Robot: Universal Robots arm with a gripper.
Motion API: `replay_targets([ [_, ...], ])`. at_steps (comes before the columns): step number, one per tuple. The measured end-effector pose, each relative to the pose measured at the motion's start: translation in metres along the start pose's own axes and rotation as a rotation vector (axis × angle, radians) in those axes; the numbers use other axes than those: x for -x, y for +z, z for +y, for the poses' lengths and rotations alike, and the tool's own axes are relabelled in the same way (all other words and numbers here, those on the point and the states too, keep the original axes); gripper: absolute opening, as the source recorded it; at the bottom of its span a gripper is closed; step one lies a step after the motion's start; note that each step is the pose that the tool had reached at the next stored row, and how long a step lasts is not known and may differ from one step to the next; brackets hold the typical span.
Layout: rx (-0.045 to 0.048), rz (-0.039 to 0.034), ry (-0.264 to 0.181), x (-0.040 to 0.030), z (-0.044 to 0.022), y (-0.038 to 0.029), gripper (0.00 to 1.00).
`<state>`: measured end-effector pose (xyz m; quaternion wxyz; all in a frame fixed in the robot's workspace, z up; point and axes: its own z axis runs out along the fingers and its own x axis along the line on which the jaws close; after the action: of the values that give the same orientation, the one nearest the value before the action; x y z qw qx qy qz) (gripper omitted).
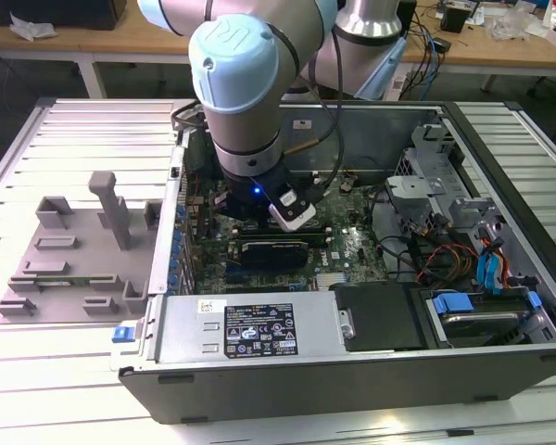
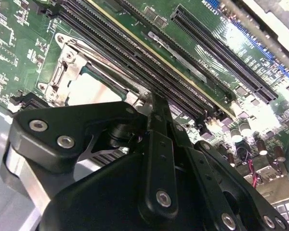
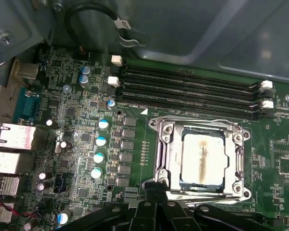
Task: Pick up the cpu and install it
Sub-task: 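Install the second cpu locking lever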
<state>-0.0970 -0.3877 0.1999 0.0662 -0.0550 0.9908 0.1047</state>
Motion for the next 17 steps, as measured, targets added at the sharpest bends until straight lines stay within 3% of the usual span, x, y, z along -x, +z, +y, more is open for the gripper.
replay_targets([
  [1,0.0000,0.0000,0.000,0.0001,0.0001,-0.0007,0.11],
  [4,0.0001,0.0004,0.000,0.0022,0.0025,-0.0123,0.11],
  [15,0.0010,0.0051,0.001,0.0083,-0.0095,-0.0167,0.11],
  [17,0.0211,-0.0004,0.003,0.0049,-0.0093,-0.0163,0.11],
])
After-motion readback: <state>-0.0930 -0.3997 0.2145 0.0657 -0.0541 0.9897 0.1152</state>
